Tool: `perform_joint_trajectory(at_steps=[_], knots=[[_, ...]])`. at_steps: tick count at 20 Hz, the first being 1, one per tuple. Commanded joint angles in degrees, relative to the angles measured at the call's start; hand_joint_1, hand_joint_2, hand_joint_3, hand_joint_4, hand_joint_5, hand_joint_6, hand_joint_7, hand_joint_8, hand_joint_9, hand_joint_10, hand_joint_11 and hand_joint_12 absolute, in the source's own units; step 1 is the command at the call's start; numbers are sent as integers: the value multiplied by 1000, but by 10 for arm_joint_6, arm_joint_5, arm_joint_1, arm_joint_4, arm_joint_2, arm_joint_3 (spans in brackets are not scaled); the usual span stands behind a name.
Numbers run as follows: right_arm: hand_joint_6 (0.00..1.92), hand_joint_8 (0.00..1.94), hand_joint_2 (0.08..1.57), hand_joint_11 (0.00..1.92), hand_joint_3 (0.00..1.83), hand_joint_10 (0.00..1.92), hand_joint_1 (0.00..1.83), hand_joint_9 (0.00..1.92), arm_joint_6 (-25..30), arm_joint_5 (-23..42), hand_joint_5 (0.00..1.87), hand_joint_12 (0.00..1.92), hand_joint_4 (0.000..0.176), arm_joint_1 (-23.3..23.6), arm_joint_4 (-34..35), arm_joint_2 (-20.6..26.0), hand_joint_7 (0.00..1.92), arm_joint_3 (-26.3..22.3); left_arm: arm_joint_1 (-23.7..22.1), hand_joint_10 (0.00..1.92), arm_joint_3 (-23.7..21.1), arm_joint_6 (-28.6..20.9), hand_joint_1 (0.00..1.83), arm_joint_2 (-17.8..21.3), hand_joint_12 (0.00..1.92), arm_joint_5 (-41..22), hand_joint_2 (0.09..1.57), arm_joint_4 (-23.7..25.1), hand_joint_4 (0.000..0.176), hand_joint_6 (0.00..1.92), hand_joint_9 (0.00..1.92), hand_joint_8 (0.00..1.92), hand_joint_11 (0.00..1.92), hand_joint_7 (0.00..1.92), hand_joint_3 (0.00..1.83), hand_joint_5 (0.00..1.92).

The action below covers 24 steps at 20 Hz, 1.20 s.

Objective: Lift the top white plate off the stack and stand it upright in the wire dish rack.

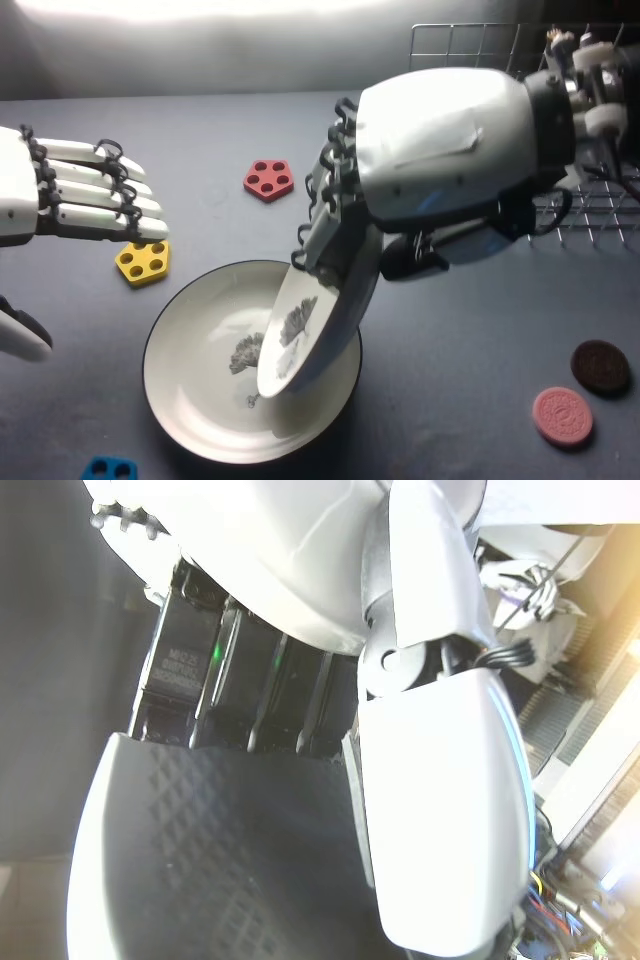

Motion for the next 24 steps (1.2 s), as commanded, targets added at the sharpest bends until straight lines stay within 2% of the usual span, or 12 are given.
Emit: perform_joint_trajectory(at_steps=[1,5,6,8,9,11,13,16,17,19,21,24], knots=[[944,532,1045,996,0,673,1497,1117,11,39,1008,1307,0,17,46,4,1107,7,-13,1,6,20,129,4,378,-42,1002,-41,0,2,174,0,15,179,2,139],[1005,585,1058,973,0,742,1495,1078,29,69,971,1346,0,36,27,-1,1079,28,-13,0,17,82,126,4,375,-43,1000,-40,0,0,172,0,0,173,0,128],[1187,816,1131,830,0,958,1483,918,34,76,819,1515,0,42,22,-2,918,33,-13,1,19,95,132,4,379,-43,997,-40,0,0,173,0,8,168,0,121],[1283,929,1158,779,0,1053,1478,847,42,87,748,1585,0,54,18,-5,851,43,-13,6,23,142,135,5,394,-32,986,-39,0,9,188,9,33,193,0,146],[1149,733,1099,902,0,885,1489,967,45,91,877,1442,0,60,17,-8,1001,52,-13,3,24,167,137,5,395,-27,990,-39,0,5,183,5,25,186,0,140],[1316,930,1161,776,0,1047,1478,845,52,97,729,1586,0,67,16,-12,852,63,-13,0,25,197,118,6,390,-26,1002,-39,0,0,173,0,5,166,4,111],[1094,631,1072,944,1,780,1493,1040,84,105,919,1381,0,76,16,-16,1059,77,-13,7,25,231,133,6,399,-23,984,-37,0,8,200,6,22,190,0,138],[1070,690,1074,947,1,793,1493,1042,121,116,930,1376,0,85,19,-19,1021,93,-13,1,26,259,147,6,368,-29,987,-25,0,3,172,0,1,173,0,134],[1230,887,1144,811,0,997,1481,896,131,119,790,1535,0,89,20,-20,873,97,-13,0,26,265,150,6,304,-30,1001,-24,0,1,139,1,0,140,3,107],[1241,892,1149,795,0,1027,1480,867,157,128,789,1555,0,99,24,-22,872,109,-13,1,27,275,153,6,327,-31,989,-20,0,0,165,0,25,164,1,126],[1029,636,1070,938,0,796,1492,1044,186,135,956,1390,0,110,25,-25,1049,124,-13,1,27,289,171,6,332,-30,988,-18,0,0,166,1,10,166,1,112],[999,672,1066,956,1,769,1494,1069,205,138,957,1377,0,116,20,-31,1037,143,-13,0,28,302,163,8,342,-30,989,-15,0,2,148,3,9,150,1,108]])
